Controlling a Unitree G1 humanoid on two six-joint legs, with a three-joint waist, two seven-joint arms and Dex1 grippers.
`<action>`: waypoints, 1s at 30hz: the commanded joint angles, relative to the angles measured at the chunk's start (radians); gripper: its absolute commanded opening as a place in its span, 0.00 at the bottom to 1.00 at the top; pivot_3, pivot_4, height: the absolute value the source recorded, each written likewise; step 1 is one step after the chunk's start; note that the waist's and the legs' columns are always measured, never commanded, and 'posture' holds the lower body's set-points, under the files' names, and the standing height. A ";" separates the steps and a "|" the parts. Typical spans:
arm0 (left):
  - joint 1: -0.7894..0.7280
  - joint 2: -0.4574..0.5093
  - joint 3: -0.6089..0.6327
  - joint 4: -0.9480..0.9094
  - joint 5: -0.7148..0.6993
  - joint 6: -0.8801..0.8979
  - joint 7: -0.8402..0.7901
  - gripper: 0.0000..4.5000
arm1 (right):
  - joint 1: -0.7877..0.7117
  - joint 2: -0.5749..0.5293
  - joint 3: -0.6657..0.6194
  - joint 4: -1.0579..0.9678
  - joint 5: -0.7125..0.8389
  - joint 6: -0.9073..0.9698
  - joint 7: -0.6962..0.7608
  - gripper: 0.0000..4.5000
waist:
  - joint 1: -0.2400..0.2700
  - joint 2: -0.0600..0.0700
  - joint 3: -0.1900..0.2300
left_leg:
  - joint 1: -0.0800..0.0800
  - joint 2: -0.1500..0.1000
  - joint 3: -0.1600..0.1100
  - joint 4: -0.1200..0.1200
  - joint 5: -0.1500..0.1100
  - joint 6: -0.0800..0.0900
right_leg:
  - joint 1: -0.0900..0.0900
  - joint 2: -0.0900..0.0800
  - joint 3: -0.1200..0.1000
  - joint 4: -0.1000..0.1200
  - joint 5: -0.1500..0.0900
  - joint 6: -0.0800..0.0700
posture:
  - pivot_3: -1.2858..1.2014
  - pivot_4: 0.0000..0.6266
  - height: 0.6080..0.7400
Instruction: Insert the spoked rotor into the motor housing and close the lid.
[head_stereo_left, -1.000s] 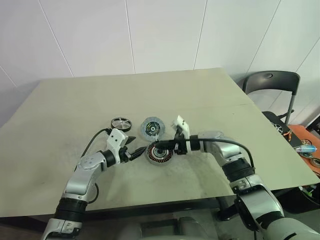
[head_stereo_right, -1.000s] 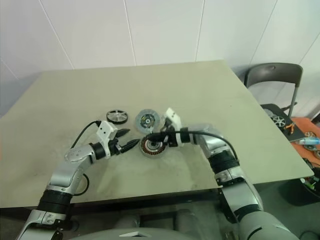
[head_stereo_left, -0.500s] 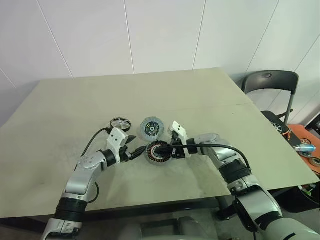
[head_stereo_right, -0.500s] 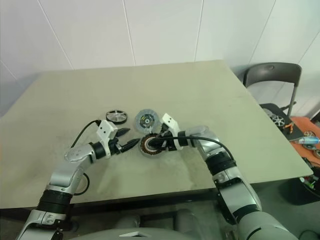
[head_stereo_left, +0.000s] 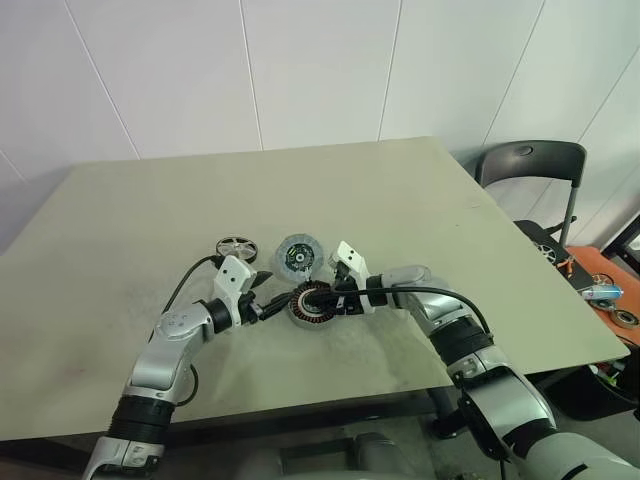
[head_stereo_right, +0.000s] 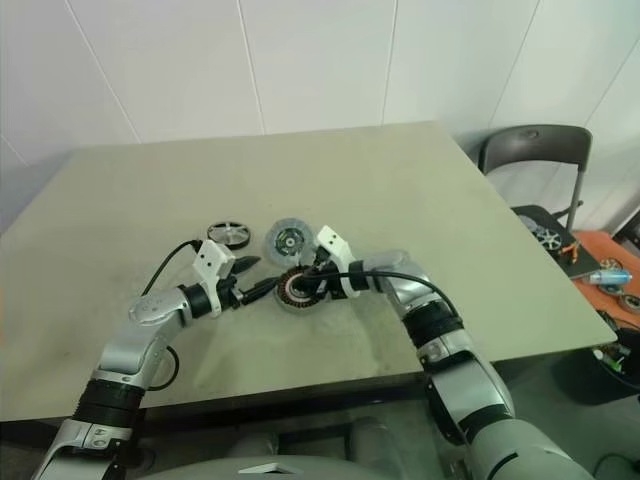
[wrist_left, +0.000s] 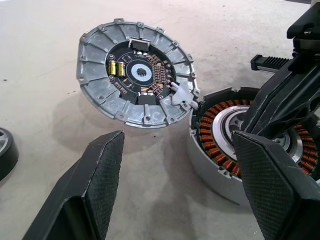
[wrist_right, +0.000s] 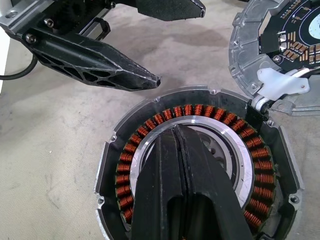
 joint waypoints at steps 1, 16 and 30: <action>-0.017 0.002 0.028 -0.022 -0.015 -0.016 0.006 0.81 | 0.009 -0.004 -0.003 0.017 -0.020 0.028 -0.034 0.00 | 0.000 0.000 0.000 | 0.000 0.000 0.000 0.000 0.000 0.000 | 0.000 0.000 0.000 0.000 0.000 0.000 | 0.52 0.00 1.00; -0.028 -0.143 0.201 0.136 -0.100 0.037 0.231 0.81 | -0.038 -0.003 -0.207 -0.099 0.199 0.083 0.021 0.00 | 0.002 0.000 0.001 | -0.004 0.000 -0.001 -0.004 0.000 0.000 | -0.005 -0.001 0.000 -0.002 0.002 0.004 | 0.52 0.00 1.00; -0.007 -0.126 0.160 0.044 -0.129 0.008 0.126 0.81 | -0.017 -0.048 -0.056 -0.086 0.035 0.007 -0.030 0.00 | 0.000 0.000 0.001 | -0.004 0.000 0.000 -0.004 0.000 0.000 | -0.005 0.000 0.000 -0.001 0.002 0.004 | 0.52 0.00 1.00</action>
